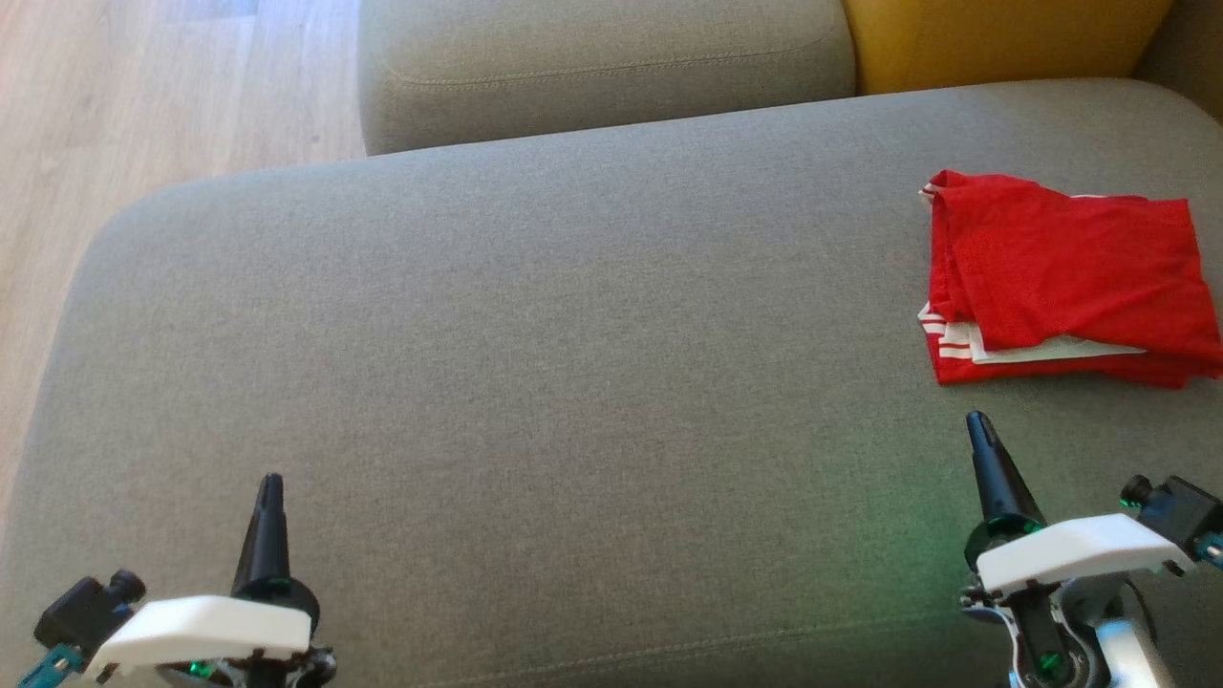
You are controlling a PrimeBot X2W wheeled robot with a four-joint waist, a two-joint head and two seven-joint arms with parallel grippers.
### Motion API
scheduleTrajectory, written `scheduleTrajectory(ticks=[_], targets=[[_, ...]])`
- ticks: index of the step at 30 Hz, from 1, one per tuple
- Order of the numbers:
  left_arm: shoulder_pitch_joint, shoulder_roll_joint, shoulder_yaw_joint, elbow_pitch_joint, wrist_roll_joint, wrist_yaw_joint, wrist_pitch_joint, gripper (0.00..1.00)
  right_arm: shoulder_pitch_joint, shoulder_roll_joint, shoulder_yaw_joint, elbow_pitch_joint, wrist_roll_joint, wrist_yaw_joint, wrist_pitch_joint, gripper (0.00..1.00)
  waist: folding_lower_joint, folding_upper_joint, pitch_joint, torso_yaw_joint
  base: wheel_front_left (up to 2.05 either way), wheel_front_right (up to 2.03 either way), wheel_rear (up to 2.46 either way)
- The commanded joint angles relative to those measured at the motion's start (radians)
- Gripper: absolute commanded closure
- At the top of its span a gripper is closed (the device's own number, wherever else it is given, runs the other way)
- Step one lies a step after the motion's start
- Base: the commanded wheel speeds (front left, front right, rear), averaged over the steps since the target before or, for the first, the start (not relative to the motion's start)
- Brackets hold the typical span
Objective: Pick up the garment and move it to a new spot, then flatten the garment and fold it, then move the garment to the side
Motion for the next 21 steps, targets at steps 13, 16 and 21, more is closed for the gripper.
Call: scheduleTrajectory(ticks=[13, 16, 21], targets=[[-0.088, 0.019, 0.039, -0.006, -0.152, -0.018, 0.039, 1.00, -0.040, 0.000, -0.007, -0.056, 0.167, 0.000, 0.040, 1.00, -0.0001, 0.0000, 0.003, 0.008, 0.00, 0.00, 0.00], [-0.095, 0.020, 0.042, 0.000, -0.184, -0.020, 0.047, 1.00, -0.039, 0.000, -0.010, -0.059, 0.202, 0.000, 0.049, 1.00, -0.0001, 0.0000, 0.004, 0.010, 0.00, 0.00, 0.00], [-0.106, 0.020, 0.048, 0.009, -0.238, -0.022, 0.062, 1.00, -0.038, 0.000, -0.015, -0.066, 0.261, 0.000, 0.063, 1.00, -0.0001, 0.0000, 0.005, 0.013, 0.00, 0.00, 0.00]])
